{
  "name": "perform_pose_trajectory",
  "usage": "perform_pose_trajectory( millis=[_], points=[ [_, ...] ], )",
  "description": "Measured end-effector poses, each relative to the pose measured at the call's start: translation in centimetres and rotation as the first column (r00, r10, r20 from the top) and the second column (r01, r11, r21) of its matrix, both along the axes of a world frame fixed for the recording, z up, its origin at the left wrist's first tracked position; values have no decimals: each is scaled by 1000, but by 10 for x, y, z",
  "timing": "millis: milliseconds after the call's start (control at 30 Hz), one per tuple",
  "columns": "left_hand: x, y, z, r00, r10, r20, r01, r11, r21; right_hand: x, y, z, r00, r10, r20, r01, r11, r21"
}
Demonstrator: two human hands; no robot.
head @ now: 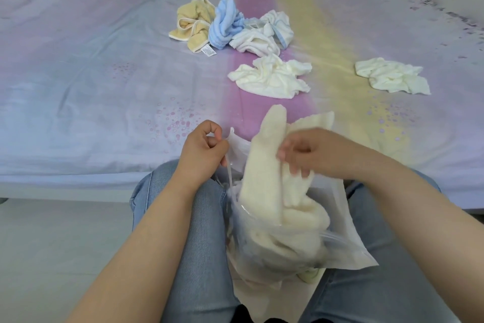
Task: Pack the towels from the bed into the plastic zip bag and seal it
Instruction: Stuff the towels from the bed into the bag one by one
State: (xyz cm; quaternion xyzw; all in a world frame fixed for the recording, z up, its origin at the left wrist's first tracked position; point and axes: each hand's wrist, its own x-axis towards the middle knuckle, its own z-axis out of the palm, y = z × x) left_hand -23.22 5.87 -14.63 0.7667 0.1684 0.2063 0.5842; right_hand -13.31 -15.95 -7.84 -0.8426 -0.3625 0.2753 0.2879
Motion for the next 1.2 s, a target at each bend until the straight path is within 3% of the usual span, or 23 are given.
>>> perform_pose_trajectory(
  millis=[33, 100, 133, 200, 300, 400, 467, 533, 600, 667, 733, 800, 867, 1000, 1033, 1100, 1200],
  points=[
    [1, 0, 0, 1000, -6, 0, 6, 1000, -3, 5, -1, -3, 986, -88, 145, 87, 996, 10],
    [2, -1, 1, 1000, -16, -1, 16, 1000, -9, 10, 0, -16, 942, -59, 330, 121, 978, -170],
    [2, -2, 1, 1000, -21, -2, 21, 1000, -12, 10, 2, -25, 952, -5, 305, 88, 962, -258],
    [2, -2, 1, 1000, -26, -2, 26, 1000, -15, 9, 8, -43, 968, 53, 244, 16, 962, -272],
    [1, -1, 0, 1000, -25, 3, 26, 1000, -15, 10, 14, -56, 945, -70, 318, 97, 993, -67],
    [0, 0, -1, 1000, -26, 10, 27, 999, -23, 6, 14, -52, 910, -278, 308, 204, 946, 251],
    [0, 1, -1, 999, -30, 11, 31, 999, -27, -3, 9, -35, 868, -317, 382, 94, 861, 501],
    [1, 0, -1, 999, -38, 13, 38, 999, -27, -16, 3, -16, 838, -207, 505, -148, 804, 575],
    [1, 0, -2, 999, -42, 21, 43, 998, -39, -26, -1, -7, 818, 76, 570, -362, 838, 408],
    [2, 0, -2, 999, -45, 20, 46, 999, -26, -35, -1, -10, 835, 365, 411, -430, 900, 74],
    [3, -1, -2, 999, -43, 13, 43, 999, 1, -40, 2, -22, 826, 545, 141, -495, 822, -282],
    [2, -2, -2, 999, -40, 15, 40, 999, 3, -37, 7, -32, 747, 660, 80, -555, 684, -473],
    [1, -2, -2, 999, -41, 17, 41, 999, -8, -31, 10, -30, 726, 680, 103, -535, 652, -538],
    [-2, 0, -1, 999, -41, 28, 41, 999, -6, -18, 11, -4, 875, 472, 108, -402, 832, -383],
    [-2, 0, -1, 999, -42, 27, 42, 999, -6, -17, 13, -2, 881, 468, 75, -411, 833, -370],
    [-1, 0, -1, 999, -46, 24, 46, 999, -8, -22, 19, -9, 831, 556, 15, -477, 725, -497],
    [1, -2, 0, 998, -59, 23, 60, 998, -8, -33, 33, -41, 727, 666, -164, -569, 452, -687]
  ],
)
